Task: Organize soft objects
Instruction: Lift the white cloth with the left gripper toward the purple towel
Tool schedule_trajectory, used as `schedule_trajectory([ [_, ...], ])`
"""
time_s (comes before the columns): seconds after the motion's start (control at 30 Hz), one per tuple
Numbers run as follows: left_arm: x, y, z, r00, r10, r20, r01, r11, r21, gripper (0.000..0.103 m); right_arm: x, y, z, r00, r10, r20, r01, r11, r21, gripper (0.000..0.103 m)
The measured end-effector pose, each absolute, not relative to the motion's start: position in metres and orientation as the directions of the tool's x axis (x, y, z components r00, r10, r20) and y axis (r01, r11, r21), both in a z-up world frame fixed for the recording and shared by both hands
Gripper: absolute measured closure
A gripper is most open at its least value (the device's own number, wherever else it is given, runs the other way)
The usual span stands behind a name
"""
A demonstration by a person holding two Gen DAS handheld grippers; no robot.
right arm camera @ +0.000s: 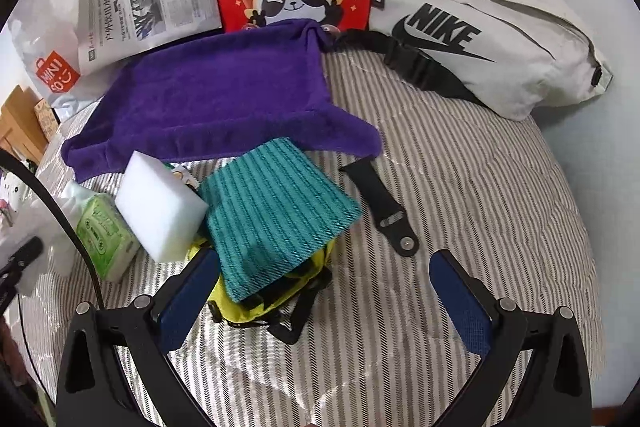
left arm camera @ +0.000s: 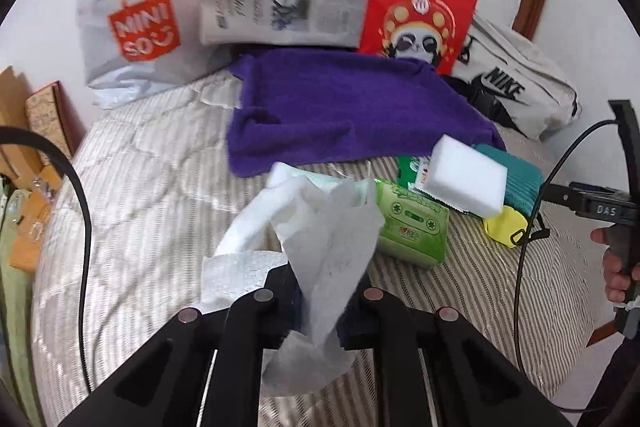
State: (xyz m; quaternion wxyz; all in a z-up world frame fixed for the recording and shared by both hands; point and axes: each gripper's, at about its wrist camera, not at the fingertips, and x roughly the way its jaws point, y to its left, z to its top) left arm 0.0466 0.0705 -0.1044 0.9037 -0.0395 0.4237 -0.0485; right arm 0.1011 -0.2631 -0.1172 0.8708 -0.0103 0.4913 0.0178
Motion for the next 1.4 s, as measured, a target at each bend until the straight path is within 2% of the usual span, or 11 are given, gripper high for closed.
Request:
schedule_trajectory([
  [0.37,0.020,0.086,-0.090,0.654,-0.108,-0.749,0.050,0.994,-0.100,0.093,0.099,-0.262,-0.116,0.523,0.005,-0.852,-0.049,0.999,-0.024,0.000],
  [0.57,0.001,0.079,-0.074,0.668,-0.197,-0.718,0.118,0.980,-0.160,0.093,0.101,-0.266,-0.121,0.515,-0.004,-0.857,-0.044,0.999,-0.031,0.000],
  [0.7,-0.006,0.072,-0.080,0.643,-0.223,-0.733,0.146,0.975,-0.169,0.093,0.103,-0.261,-0.124,0.510,0.006,-0.860,-0.061,0.998,-0.029,0.000],
  [1.07,-0.022,0.084,-0.115,0.558,-0.171,-0.812,0.107,0.985,-0.134,0.091,0.099,-0.247,-0.127,0.501,0.013,-0.865,-0.096,0.995,-0.041,0.000],
  [1.2,-0.030,0.088,-0.119,0.544,-0.165,-0.823,0.102,0.986,-0.130,0.078,0.096,-0.244,-0.127,0.501,0.015,-0.866,-0.107,0.993,-0.044,0.000],
  [1.3,-0.037,0.089,-0.119,0.539,-0.171,-0.825,0.106,0.985,-0.135,0.059,0.094,-0.240,-0.127,0.499,0.019,-0.867,-0.115,0.992,-0.045,0.000],
  [1.4,-0.041,0.089,-0.115,0.557,-0.170,-0.813,0.108,0.985,-0.132,0.058,0.093,-0.237,-0.128,0.493,0.018,-0.870,-0.121,0.991,-0.048,0.000],
])
